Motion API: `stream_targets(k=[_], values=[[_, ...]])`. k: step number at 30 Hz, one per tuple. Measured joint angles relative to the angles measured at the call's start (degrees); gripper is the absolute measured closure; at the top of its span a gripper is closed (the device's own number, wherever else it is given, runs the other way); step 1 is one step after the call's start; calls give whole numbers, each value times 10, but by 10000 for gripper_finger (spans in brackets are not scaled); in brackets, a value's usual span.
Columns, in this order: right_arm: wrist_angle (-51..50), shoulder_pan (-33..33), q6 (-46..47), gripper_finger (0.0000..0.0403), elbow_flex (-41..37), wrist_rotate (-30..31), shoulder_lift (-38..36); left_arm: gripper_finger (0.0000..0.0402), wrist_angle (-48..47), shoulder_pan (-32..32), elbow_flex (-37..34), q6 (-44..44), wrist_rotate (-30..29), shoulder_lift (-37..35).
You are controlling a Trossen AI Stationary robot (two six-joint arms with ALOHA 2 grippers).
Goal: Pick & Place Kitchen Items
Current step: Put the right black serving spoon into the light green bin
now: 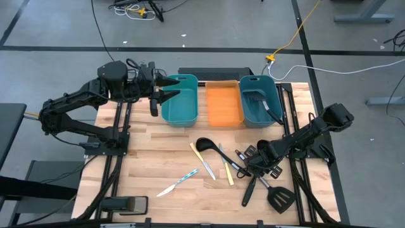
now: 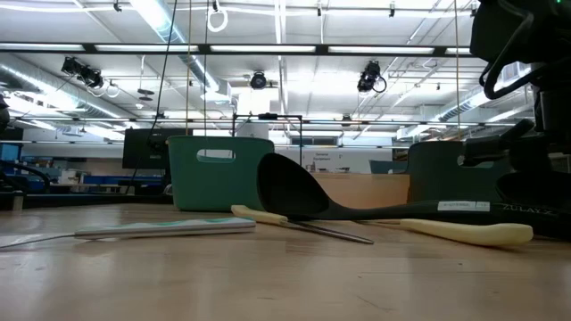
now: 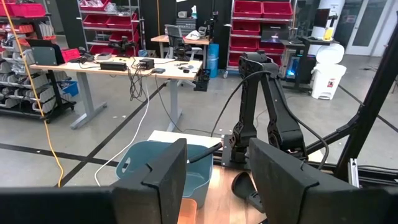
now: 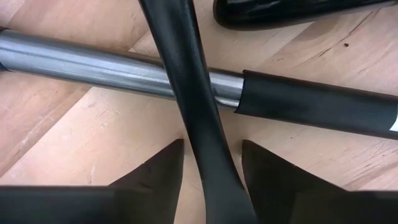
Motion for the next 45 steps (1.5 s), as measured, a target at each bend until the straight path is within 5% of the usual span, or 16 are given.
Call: stream_targets(k=[32, 45], values=[[-3, 1, 0, 320, 0, -14, 0, 221, 0, 0, 0, 0, 0, 0], [-3, 1, 0, 324, 0, -23, 0, 221, 0, 0, 0, 0, 0, 0]])
